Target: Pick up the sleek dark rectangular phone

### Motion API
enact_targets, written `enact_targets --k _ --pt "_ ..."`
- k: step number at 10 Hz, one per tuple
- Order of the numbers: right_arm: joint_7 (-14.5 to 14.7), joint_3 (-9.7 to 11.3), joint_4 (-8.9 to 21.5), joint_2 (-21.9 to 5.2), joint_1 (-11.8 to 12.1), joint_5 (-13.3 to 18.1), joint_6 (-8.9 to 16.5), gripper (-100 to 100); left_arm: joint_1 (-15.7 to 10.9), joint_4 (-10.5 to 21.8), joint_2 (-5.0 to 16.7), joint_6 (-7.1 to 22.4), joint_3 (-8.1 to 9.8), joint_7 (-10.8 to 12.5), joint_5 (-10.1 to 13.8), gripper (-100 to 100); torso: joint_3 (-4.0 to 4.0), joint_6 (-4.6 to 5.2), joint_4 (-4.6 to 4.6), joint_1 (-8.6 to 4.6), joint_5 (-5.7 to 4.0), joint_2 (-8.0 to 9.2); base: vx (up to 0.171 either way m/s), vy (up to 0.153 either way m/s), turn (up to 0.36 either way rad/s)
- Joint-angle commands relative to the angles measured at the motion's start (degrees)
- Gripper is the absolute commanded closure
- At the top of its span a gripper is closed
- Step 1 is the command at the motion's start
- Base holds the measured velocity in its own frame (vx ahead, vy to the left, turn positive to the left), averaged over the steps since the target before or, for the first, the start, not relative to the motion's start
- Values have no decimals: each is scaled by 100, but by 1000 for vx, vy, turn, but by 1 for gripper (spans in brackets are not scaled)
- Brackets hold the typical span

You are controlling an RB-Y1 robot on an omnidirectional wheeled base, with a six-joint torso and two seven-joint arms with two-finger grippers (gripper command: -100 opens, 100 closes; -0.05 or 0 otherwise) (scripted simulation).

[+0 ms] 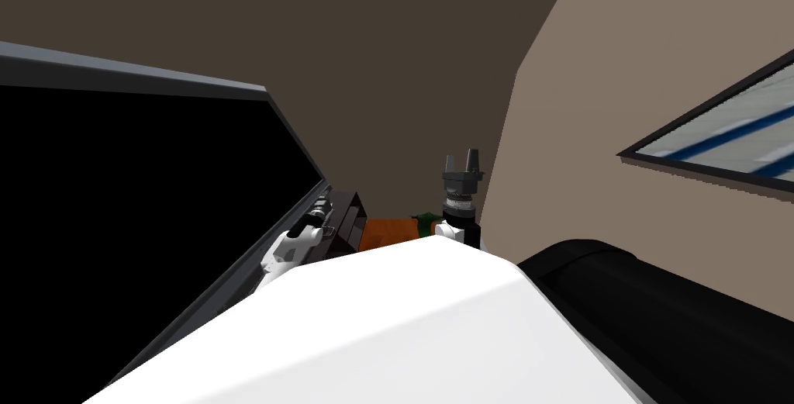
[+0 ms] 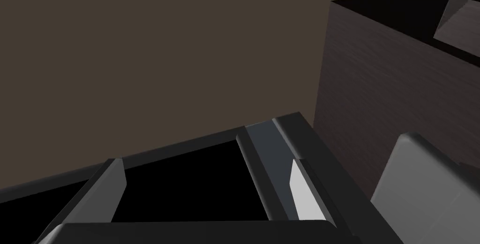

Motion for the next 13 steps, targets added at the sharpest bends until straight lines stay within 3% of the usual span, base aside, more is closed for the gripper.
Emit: enact_targets --k 1,7,13 --pt "0 0 0 0 0 0 0 0 41 147 218 141 67 -101 -72 -100 0 0 0 0 0 0 115 78 -12" --pt "0 0 0 0 0 0 0 0 157 683 850 611 221 -387 -166 -100 -6 1 -2 -9 -2 -10 86 37 -2" --pt "0 0 0 0 0 0 0 0 229 1309 1383 1457 358 -745 -191 -100 -9 1 -4 -21 -4 -13 99 9 11"
